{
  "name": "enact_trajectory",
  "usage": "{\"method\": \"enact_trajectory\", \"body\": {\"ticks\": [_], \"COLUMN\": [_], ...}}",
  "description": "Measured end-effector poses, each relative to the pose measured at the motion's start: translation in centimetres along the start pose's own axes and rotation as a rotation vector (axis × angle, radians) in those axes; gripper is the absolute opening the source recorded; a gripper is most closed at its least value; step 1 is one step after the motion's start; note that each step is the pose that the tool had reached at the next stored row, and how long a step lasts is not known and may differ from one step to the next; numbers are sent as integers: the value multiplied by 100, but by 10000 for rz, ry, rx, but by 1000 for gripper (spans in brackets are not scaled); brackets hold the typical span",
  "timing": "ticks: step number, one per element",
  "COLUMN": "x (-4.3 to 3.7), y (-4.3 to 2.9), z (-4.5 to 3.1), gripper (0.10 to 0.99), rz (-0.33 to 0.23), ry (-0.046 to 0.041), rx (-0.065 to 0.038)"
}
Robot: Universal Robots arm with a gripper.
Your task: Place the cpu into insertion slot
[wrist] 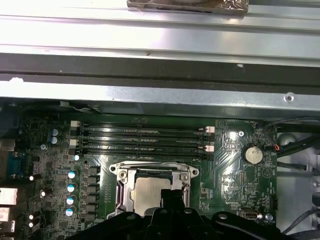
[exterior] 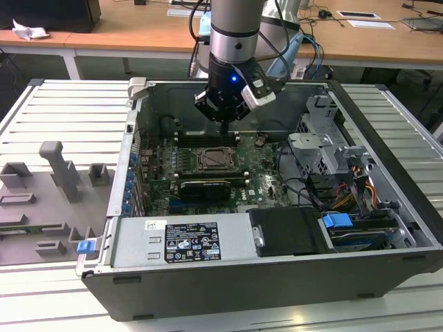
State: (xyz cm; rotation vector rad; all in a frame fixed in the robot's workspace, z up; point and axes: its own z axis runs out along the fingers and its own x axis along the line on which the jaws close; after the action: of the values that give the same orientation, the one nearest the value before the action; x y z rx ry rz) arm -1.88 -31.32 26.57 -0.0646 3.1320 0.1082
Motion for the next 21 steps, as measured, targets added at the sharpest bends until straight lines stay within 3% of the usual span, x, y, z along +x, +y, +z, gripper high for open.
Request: {"method": "enact_trajectory", "body": {"ticks": [21], "x": [3], "y": [-59], "z": [5], "gripper": [106], "rz": [1], "ry": [1], "rx": [7]}}
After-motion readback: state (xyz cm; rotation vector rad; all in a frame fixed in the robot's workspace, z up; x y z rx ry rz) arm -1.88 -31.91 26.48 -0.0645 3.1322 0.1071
